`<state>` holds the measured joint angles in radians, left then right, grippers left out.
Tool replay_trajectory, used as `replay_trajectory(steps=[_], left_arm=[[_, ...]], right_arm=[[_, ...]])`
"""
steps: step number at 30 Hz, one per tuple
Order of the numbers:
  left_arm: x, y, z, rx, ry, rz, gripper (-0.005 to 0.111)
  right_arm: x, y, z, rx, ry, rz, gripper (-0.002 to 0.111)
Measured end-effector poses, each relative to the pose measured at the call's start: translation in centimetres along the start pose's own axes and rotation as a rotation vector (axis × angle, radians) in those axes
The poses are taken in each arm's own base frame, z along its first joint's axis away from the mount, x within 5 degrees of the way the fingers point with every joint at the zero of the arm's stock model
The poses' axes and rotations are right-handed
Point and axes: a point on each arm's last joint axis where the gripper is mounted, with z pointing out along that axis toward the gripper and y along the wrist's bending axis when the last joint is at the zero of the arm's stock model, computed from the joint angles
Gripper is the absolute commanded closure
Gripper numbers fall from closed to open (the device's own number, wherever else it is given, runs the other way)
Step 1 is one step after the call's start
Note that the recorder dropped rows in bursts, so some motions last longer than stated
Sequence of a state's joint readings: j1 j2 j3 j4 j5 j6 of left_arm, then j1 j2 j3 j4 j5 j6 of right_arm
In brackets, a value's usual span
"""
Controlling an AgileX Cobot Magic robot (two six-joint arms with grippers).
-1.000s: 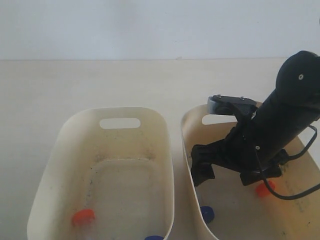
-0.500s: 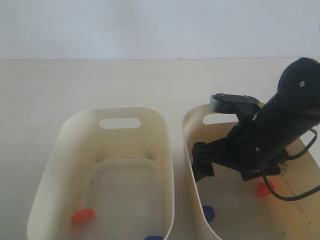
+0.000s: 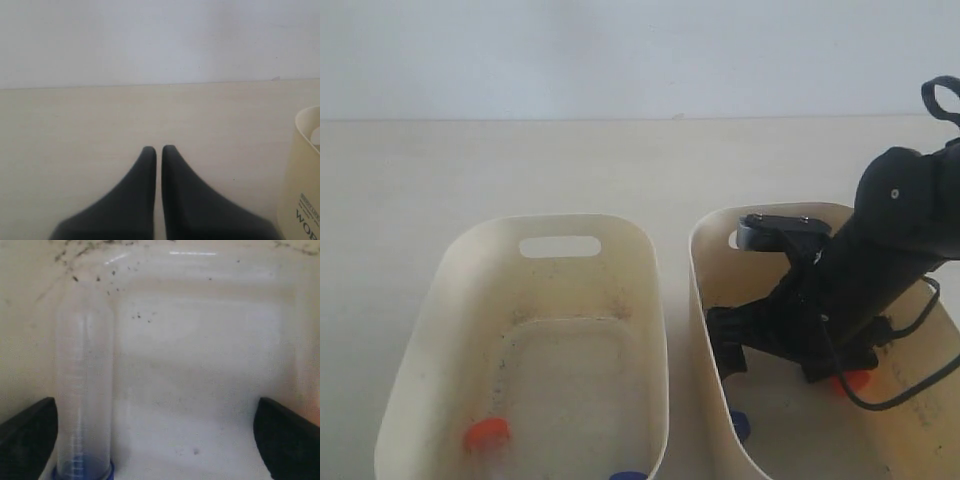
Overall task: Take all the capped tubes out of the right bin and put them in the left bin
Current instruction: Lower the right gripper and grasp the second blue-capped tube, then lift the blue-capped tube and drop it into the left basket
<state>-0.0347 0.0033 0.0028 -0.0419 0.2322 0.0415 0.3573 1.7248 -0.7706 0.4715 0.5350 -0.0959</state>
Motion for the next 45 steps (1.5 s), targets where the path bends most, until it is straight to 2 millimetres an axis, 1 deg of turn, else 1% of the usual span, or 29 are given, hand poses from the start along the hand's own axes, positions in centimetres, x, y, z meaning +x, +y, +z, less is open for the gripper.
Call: replay_trajectory(steps=[1, 3, 6, 7, 8, 11, 13, 15, 22, 26, 28, 31, 34, 39, 42, 45], left_arm=[[0.0, 0.0, 0.0, 0.000, 0.000, 0.000, 0.102], [0.0, 0.0, 0.0, 0.000, 0.000, 0.000, 0.102], [0.0, 0.0, 0.0, 0.000, 0.000, 0.000, 0.102], [0.0, 0.0, 0.0, 0.000, 0.000, 0.000, 0.102], [0.0, 0.0, 0.0, 0.000, 0.000, 0.000, 0.102], [0.0, 0.0, 0.0, 0.000, 0.000, 0.000, 0.102], [0.0, 0.0, 0.0, 0.000, 0.000, 0.000, 0.102], [0.0, 0.0, 0.0, 0.000, 0.000, 0.000, 0.102], [0.0, 0.0, 0.0, 0.000, 0.000, 0.000, 0.102], [0.0, 0.0, 0.0, 0.000, 0.000, 0.000, 0.102], [0.0, 0.0, 0.0, 0.000, 0.000, 0.000, 0.102], [0.0, 0.0, 0.0, 0.000, 0.000, 0.000, 0.102], [0.0, 0.0, 0.0, 0.000, 0.000, 0.000, 0.102], [0.0, 0.0, 0.0, 0.000, 0.000, 0.000, 0.102], [0.0, 0.0, 0.0, 0.000, 0.000, 0.000, 0.102], [0.0, 0.0, 0.0, 0.000, 0.000, 0.000, 0.102]], right_arm=[[0.0, 0.0, 0.1, 0.001, 0.006, 0.001, 0.003], [-0.1, 0.0, 0.4, 0.002, 0.015, 0.002, 0.007], [-0.1, 0.0, 0.5, 0.003, 0.023, 0.003, 0.025], [-0.1, 0.0, 0.5, 0.003, 0.023, 0.005, 0.038], [-0.2, 0.0, 0.5, 0.001, 0.022, 0.013, 0.047], [-0.3, -0.1, 0.7, 0.006, 0.020, 0.035, 0.079], [-0.3, -0.2, 0.8, 0.007, 0.023, 0.043, 0.097], [-0.3, -0.3, 0.9, 0.006, 0.025, 0.055, 0.108], [-0.3, -0.2, 0.9, 0.004, 0.024, 0.049, 0.108], [0.1, -0.1, -0.1, -0.003, 0.020, 0.024, 0.108], [0.2, 0.2, -1.5, -0.011, -0.012, -0.003, 0.108], [0.2, 0.8, -4.5, -0.029, -0.108, -0.051, 0.108], [0.6, 1.6, -7.9, -0.063, -0.227, -0.084, 0.108], [2.3, 2.9, -13.6, -0.189, -0.423, -0.083, 0.108], [3.3, 3.9, -16.0, -0.307, -0.512, -0.100, 0.108], [3.9, 5.0, -17.4, -0.423, -0.575, -0.191, 0.108]])
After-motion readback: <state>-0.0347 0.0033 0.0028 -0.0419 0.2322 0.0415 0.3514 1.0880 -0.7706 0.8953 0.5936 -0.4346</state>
